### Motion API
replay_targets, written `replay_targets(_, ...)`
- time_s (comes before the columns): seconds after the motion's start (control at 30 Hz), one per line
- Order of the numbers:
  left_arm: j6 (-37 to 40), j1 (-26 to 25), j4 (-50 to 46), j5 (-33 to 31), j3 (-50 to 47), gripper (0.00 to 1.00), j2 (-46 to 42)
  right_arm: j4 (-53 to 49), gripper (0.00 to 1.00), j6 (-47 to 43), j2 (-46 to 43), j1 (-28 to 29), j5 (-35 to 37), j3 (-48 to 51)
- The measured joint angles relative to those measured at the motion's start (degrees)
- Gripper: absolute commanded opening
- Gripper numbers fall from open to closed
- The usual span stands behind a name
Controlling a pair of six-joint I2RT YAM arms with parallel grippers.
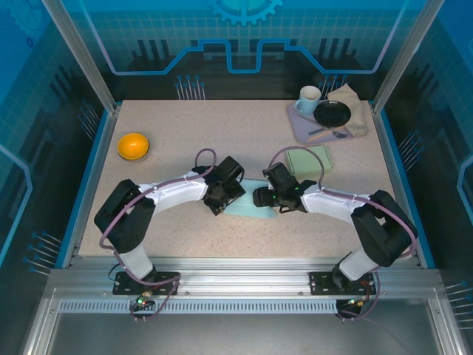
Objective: Fold the paper box
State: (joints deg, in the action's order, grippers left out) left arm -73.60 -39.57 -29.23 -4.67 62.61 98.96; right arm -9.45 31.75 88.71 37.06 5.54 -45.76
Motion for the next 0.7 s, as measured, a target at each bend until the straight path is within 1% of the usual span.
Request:
replay_targets(0.3, -0.07, 0.0, 1.49, 0.0, -0.09, 0.75, 0.7, -0.33, 0.61, 0.02, -0.22, 0.0, 0.0, 0.07)
replay_targets(0.5, -0.02, 0.0, 1.51, -0.07, -0.11, 0.75, 0.74, -0.7, 0.63, -0.02, -0.5, 0.0, 0.02, 0.07)
replay_targets(0.7, -0.02, 0.04, 2.27, -0.44, -0.17, 0.75, 0.96, -6.4, 0.63, -0.04, -5.11, 0.0, 0.46, 0.24)
